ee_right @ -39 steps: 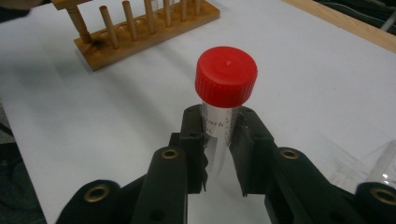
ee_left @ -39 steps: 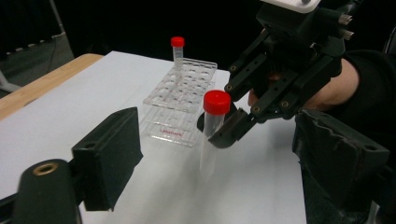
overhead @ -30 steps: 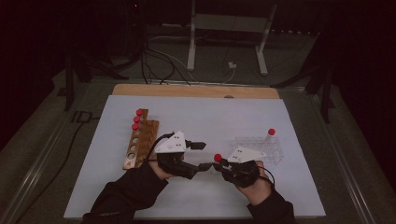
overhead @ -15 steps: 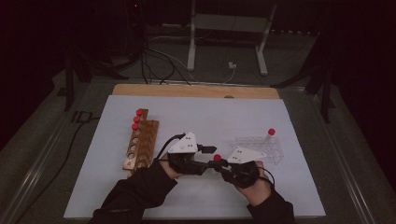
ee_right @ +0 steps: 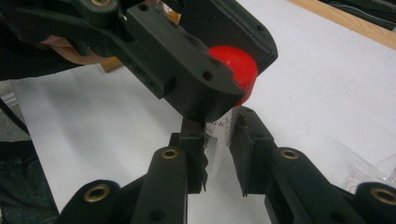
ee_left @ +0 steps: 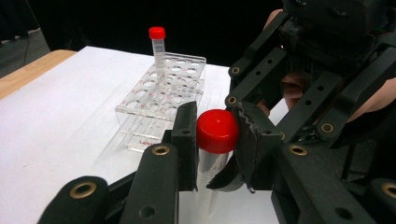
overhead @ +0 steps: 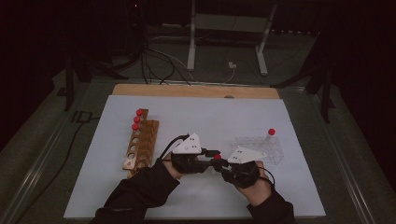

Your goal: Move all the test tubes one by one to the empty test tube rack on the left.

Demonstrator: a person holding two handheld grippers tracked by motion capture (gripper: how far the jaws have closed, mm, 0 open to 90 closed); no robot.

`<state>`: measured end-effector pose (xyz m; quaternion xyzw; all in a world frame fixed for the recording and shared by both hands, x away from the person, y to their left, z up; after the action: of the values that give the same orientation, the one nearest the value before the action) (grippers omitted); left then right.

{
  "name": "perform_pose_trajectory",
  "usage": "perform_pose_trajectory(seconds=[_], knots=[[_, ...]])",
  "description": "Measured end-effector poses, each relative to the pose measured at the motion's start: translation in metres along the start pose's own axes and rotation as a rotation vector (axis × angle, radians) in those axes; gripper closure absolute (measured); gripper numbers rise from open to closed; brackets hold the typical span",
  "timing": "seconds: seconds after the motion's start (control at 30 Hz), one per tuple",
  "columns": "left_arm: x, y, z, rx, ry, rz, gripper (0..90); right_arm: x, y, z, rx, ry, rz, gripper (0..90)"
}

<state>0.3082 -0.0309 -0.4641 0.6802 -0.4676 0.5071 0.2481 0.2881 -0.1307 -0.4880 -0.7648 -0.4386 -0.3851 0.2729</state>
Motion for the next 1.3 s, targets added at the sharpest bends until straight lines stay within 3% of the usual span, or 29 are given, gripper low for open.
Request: perform_pose_trajectory(seconds=[0.27,0.43,0.8,0.97,1.3], knots=[[0.002,-0.001,-0.002,0.007,-0.003,0.006,71.8,0.0,-0.001,0.0,0.016,0.02,0.009,72.2],[0.004,-0.007,-0.008,0.02,-0.003,0.005,71.9,0.002,0.0,-0.004,0.0,0.04,0.0,61.5],[0.008,-0.027,-0.028,0.08,0.001,-0.012,71.9,0.005,0.009,-0.02,-0.035,0.102,0.033,38.5],[0.01,-0.038,-0.041,0.111,0.003,-0.017,71.9,0.006,0.012,-0.023,-0.06,0.109,0.043,21.5],[0.018,-0.065,-0.074,0.205,0.018,-0.035,71.9,0.006,0.015,-0.025,-0.066,0.118,0.073,0.2]])
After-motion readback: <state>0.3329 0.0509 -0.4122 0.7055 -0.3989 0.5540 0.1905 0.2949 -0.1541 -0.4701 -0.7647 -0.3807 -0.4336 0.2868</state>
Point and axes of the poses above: each handheld gripper's, and its own axes: z roughly forward along the jaws, x roughly out of its top, y roughly to its right, the point moved 7 cm from there along z, roughly forward along the jaws, and after that the axes turned 15 degrees about x, right-handed, at the moved point
